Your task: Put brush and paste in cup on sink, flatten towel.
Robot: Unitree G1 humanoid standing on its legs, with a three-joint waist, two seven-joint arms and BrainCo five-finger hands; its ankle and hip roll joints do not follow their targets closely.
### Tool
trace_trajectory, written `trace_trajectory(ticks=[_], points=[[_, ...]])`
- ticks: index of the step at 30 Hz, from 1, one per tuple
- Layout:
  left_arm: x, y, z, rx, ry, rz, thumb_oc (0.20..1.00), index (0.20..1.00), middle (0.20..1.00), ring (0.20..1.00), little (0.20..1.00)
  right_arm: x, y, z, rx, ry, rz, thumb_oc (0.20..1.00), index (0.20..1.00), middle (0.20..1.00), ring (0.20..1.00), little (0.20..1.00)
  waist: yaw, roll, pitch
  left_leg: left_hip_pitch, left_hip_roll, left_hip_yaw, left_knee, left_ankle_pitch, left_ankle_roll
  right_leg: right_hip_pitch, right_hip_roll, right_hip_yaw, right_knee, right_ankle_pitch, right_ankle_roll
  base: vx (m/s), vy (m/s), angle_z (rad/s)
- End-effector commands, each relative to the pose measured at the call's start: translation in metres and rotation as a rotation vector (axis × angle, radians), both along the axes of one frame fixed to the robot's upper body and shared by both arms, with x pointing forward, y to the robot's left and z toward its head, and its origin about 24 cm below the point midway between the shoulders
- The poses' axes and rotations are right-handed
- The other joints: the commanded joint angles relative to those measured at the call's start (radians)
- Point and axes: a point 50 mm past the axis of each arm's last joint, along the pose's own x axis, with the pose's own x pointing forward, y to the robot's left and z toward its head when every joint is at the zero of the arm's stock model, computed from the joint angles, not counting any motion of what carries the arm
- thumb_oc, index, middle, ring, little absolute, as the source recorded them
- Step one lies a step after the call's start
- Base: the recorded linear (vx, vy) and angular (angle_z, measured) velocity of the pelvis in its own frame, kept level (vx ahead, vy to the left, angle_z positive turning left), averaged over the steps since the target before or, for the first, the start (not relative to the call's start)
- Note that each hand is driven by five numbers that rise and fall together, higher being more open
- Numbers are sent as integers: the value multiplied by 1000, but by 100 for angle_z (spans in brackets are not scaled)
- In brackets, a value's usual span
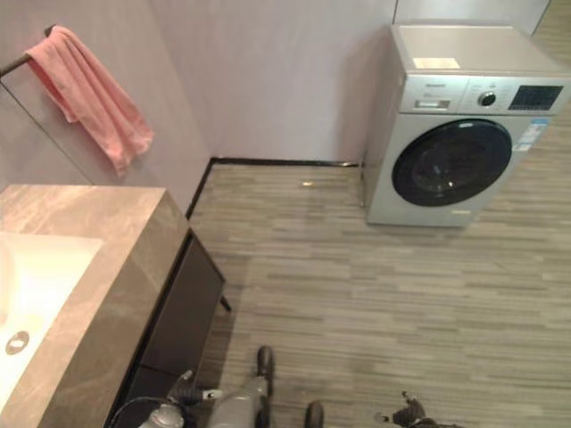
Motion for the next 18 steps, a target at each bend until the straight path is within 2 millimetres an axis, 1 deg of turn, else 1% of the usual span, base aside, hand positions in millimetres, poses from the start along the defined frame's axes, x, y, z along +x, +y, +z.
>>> trace_trajectory(ticks=[1,2,3,4,5,6,7,8,9,10,11,12,13,14,15,16,17,18], points=[[22,15,15,23,-117,13,1000,1000,1000,1000,1000,13,7,4,15,-46,63,1000,1000,1000,1000,1000,26,-71,-39,-97,-83,12,83,20,130,170,-127,62,112,-122,205,349,171,-25],[21,16,15,24,-110,2,1000,1000,1000,1000,1000,14,9,3,22,-45,62,1000,1000,1000,1000,1000,34,-88,-48,-81,-99,24,94,-14,149,155,-154,67,185,-75,234,279,150,-26],[20,18,15,26,-107,1,1000,1000,1000,1000,1000,14,10,3,24,-44,65,1000,1000,1000,1000,1000,33,-91,-50,-58,-108,29,93,-36,164,126,-164,72,248,-31,247,547,340,-23],[19,17,14,20,-98,-11,1000,1000,1000,1000,1000,17,12,4,29,-54,72,1000,1000,1000,1000,1000,25,-93,-44,-15,-138,29,95,-79,194,56,-189,70,449,138,287,371,251,-25],[19,17,14,20,-98,-11,1000,1000,1000,1000,1000,17,12,4,29,-54,72,1000,1000,1000,1000,1000,27,-90,-47,-18,-135,30,95,-78,193,53,-186,72,448,141,286,359,276,-31],[22,17,16,20,-111,-25,1000,1000,1000,1000,1000,20,11,5,28,-66,72,1000,1000,1000,1000,1000,16,-72,-34,21,-135,20,82,-91,204,-11,-183,62,541,181,284,213,178,-20],[23,16,17,21,-113,-40,1000,1000,1000,1000,1000,23,12,7,33,-79,74,1000,1000,1000,1000,1000,7,-59,-28,54,-134,13,74,-108,215,-45,-183,52,605,195,280,401,276,2],[25,17,18,34,-109,-62,1000,1000,1000,1000,1000,29,13,9,41,-103,63,1000,1000,1000,1000,1000,-16,-41,-15,106,-130,4,56,-126,219,-103,-183,40,656,166,269,552,294,31],[26,19,18,42,-107,-55,1000,1000,1000,1000,1000,34,17,11,61,-130,62,1000,1000,1000,1000,1000,-37,-16,-9,171,-118,-16,27,-138,216,-204,-155,17,639,108,249,631,229,29],[27,22,18,46,-105,-30,1000,1000,1000,1000,1000,35,19,12,78,-148,57,1000,1000,1000,1000,1000,-55,-16,3,223,-127,-30,7,-139,203,-240,-173,-43,558,50,231,572,138,31],[26,21,17,42,-98,-33,1000,1000,1000,1000,1000,36,20,13,88,-155,54,1000,1000,1000,1000,1000,-63,-17,2,239,-131,-39,9,-149,199,-241,-181,-63,505,50,229,469,27,46],[25,21,16,47,-89,-45,1000,1000,1000,1000,1000,39,20,15,90,-174,59,1000,1000,1000,1000,1000,-79,-19,8,263,-134,-52,12,-163,191,-259,-167,-73,441,43,225,401,-10,52],[25,20,16,49,-82,-56,1000,1000,1000,1000,1000,39,20,15,93,-179,52,1000,1000,1000,1000,1000,-88,-25,7,283,-142,-65,9,-173,187,-287,-155,-63,388,50,226,284,-19,46],[25,20,16,49,-82,-56,1000,1000,1000,1000,1000,39,20,15,93,-179,52,1000,1000,1000,1000,1000,-89,-23,10,289,-140,-67,8,-175,186,-281,-154,-65,387,48,226,461,-49,55],[25,18,14,53,-69,-67,1000,1000,1000,1000,1000,37,18,15,88,-181,33,1000,1000,1000,1000,1000,-110,-34,13,347,-150,-93,-2,-197,172,-306,-138,-43,227,93,242,505,-60,58],[25,18,14,57,-62,-71,1000,1000,1000,1000,1000,38,19,15,88,-188,34,1000,1000,1000,1000,1000,-125,-42,10,376,-153,-109,-6,-205,165,-353,-142,-25,149,130,251,652,-79,65],[24,16,13,50,-59,-72,1000,1000,1000,1000,1000,37,20,15,93,-186,37,1000,1000,1000,1000,1000,-131,-36,9,401,-147,-123,-4,-217,156,-349,-144,-31,107,155,262,467,-65,46],[23,15,12,46,-52,-72,1000,1000,1000,1000,1000,37,21,15,95,-186,39,1000,1000,1000,1000,1000,-141,-39,7,417,-147,-133,0,-221,149,-373,-150,-21,63,179,270,466,-71,51]])
